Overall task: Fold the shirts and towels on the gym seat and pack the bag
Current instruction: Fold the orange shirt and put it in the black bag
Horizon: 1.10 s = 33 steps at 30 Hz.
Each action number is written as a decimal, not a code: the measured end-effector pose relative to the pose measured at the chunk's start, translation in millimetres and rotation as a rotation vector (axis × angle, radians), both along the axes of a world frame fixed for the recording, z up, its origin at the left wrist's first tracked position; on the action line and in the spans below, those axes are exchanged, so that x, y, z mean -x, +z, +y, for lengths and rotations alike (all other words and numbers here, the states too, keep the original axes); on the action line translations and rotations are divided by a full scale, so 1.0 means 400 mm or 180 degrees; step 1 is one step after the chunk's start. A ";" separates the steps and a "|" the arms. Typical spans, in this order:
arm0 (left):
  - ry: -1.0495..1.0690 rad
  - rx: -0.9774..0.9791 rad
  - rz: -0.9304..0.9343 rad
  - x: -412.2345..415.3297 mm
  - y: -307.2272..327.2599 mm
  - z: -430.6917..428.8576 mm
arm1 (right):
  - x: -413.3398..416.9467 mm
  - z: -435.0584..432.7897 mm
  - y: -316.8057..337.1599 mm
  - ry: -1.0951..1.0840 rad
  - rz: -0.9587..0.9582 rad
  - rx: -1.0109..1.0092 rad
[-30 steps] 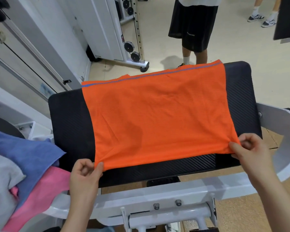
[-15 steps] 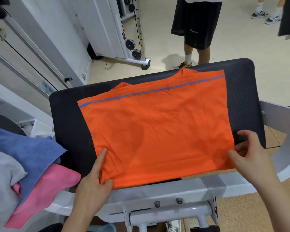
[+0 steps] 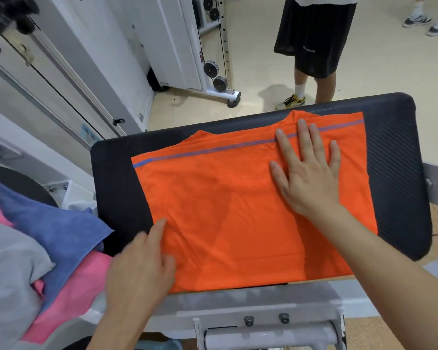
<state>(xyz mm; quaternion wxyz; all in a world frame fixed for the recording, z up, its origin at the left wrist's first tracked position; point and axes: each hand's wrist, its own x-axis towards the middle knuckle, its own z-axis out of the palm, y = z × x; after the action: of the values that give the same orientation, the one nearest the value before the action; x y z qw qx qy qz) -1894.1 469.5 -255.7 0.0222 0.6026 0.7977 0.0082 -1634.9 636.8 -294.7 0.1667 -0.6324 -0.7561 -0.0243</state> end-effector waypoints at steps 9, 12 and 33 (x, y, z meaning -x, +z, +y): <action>-0.1761 -0.0996 0.0435 -0.100 -0.041 0.376 | -0.002 -0.002 0.009 -0.0008 -0.0082 -0.0004; -0.1711 -0.0958 0.0493 -0.088 -0.069 0.391 | 0.010 -0.023 0.038 -0.0026 0.0039 -0.0278; -0.1204 -0.0596 -0.0368 -0.010 0.110 0.418 | 0.176 -0.058 0.008 0.0764 0.0379 -0.0282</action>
<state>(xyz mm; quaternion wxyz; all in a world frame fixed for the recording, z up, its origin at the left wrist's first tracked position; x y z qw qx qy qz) -1890.0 636.7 -211.7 0.0131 0.7396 0.6635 0.1124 -1705.1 613.5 -291.7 0.2407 -0.5297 -0.8133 0.0000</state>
